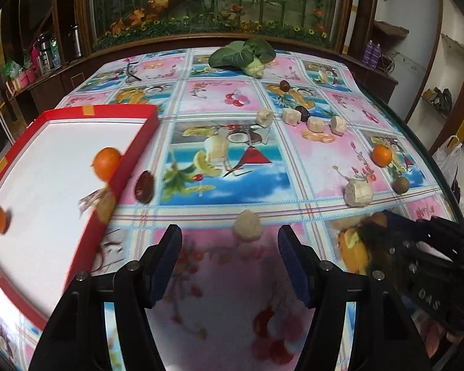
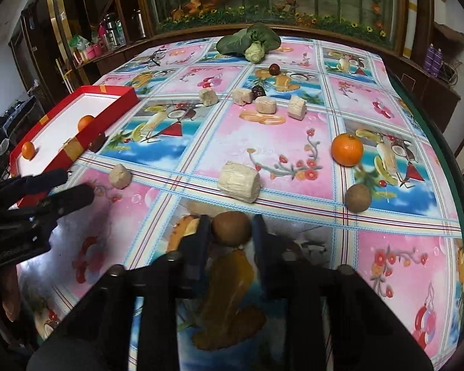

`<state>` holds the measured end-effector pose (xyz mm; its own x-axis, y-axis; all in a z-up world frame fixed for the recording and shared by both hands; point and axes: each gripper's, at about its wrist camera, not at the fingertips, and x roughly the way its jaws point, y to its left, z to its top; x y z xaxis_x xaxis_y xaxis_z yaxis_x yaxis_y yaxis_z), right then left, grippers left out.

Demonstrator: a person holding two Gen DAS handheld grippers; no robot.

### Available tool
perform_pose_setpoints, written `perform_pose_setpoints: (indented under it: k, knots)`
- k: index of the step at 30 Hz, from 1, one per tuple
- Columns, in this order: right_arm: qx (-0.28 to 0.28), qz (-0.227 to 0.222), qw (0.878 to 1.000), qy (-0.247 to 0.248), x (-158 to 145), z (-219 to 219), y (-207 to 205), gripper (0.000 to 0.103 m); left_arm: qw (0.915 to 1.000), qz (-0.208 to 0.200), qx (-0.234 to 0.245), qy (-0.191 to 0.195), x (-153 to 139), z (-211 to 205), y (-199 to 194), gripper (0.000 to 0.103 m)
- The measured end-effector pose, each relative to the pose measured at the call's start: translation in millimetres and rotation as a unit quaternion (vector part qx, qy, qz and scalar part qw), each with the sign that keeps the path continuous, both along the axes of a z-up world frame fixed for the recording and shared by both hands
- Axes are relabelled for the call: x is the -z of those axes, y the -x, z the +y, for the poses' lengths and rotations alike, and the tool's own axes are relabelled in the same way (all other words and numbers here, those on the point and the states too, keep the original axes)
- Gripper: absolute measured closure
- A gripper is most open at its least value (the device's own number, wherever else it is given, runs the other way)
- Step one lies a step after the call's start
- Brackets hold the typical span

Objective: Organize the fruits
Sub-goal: 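Grasp a brown kiwi with the right tool while the left tool grasps a beige lump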

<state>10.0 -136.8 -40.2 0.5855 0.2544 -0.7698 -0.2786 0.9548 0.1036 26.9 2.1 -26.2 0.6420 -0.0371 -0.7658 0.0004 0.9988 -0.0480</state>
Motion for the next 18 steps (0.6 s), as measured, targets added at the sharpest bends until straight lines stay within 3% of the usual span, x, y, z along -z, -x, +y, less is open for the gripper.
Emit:
perform_pose_setpoints:
  k: [3, 7, 15, 16, 17, 18]
  knots:
    - [-0.001, 0.000, 1.000, -0.009, -0.2, -1.7, 0.1, 0.075, 0.9999, 0.013, 0.003, -0.004, 8.9, -6.3, -8.7, 0.039]
    - [0.000, 0.003, 1.000, -0.020, -0.5, -3.9, -0.6, 0.075, 0.9997, 0.005, 0.005, -0.024, 11.8, -12.2, -8.9, 0.055]
    - [-0.008, 0.003, 1.000, -0.021, 0.3, -1.2, 0.3, 0.075, 0.9997, 0.004, 0.003, -0.025, 10.4, -12.9, -8.7, 0.058]
    - [-0.008, 0.002, 1.000, -0.021, 0.3, -1.0, 0.3, 0.075, 0.9996, 0.002, -0.004, -0.026, 10.0, -11.3, -8.7, 0.073]
    - [-0.007, 0.002, 1.000, -0.021, 0.5, -1.0, 0.5, 0.075, 0.9997, 0.000, -0.007, -0.022, 9.3, -9.3, -7.7, 0.082]
    - [-0.008, 0.003, 1.000, -0.021, 0.6, -0.5, 0.5, 0.075, 0.9998, 0.001, -0.007, -0.019, 9.1, -7.8, -8.3, 0.082]
